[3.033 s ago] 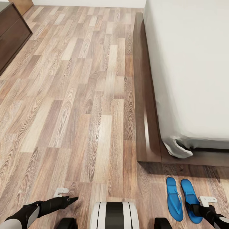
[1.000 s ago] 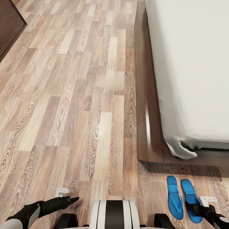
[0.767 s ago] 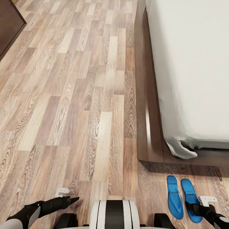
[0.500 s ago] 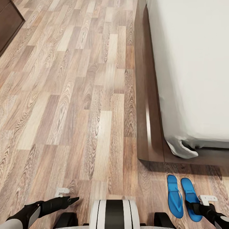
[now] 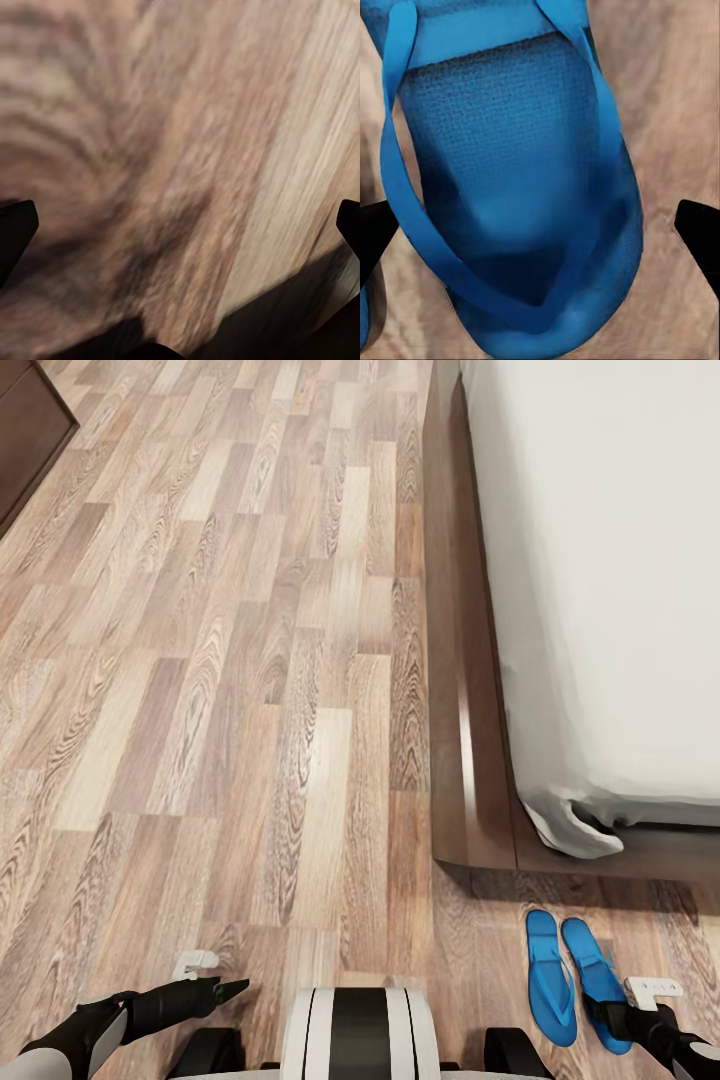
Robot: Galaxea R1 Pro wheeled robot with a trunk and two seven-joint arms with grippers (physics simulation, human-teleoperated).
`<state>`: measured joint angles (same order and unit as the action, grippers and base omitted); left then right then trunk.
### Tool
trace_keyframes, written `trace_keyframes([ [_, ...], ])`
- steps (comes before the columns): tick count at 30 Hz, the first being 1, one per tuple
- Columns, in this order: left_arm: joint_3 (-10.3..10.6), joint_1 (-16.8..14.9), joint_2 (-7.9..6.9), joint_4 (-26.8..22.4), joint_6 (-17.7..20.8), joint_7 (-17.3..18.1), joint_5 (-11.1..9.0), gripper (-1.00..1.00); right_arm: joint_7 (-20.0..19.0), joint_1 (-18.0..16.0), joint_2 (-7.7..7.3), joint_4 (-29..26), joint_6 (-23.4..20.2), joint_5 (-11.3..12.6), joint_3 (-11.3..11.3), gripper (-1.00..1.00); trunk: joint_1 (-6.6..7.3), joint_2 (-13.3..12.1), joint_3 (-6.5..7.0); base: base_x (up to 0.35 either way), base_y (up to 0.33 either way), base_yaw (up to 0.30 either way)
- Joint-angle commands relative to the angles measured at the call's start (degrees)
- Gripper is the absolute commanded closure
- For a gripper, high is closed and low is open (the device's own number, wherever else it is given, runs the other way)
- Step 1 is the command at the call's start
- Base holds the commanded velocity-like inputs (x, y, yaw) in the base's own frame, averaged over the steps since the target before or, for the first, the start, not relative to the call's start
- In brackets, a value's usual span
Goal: In the bedroom, move the book from the bed onto either nightstand, and place the two sandals side by side next to the bed.
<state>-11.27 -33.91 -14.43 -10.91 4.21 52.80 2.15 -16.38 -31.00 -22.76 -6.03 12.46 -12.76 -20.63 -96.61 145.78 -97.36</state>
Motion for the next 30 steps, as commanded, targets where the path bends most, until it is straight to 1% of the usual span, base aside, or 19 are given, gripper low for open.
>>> trace_keyframes([
  [1, -0.4, 0.0, 0.02, 0.0, 0.4, 0.3, 0.2, -1.0, -0.2, 0.0, -0.01, 0.1, 0.2, -0.5, -0.5, -1.0, 0.01, 0.0, -0.03, 0.0, 0.0, 0.0],
  [30, -0.4, 0.0, -0.02, -0.1, 0.4, 0.3, 0.2, -1.0, -0.2, 0.0, -0.01, 0.1, 0.2, -0.5, -0.5, -1.0, 0.01, 0.0, -0.03, 0.0, 0.0, 0.0],
])
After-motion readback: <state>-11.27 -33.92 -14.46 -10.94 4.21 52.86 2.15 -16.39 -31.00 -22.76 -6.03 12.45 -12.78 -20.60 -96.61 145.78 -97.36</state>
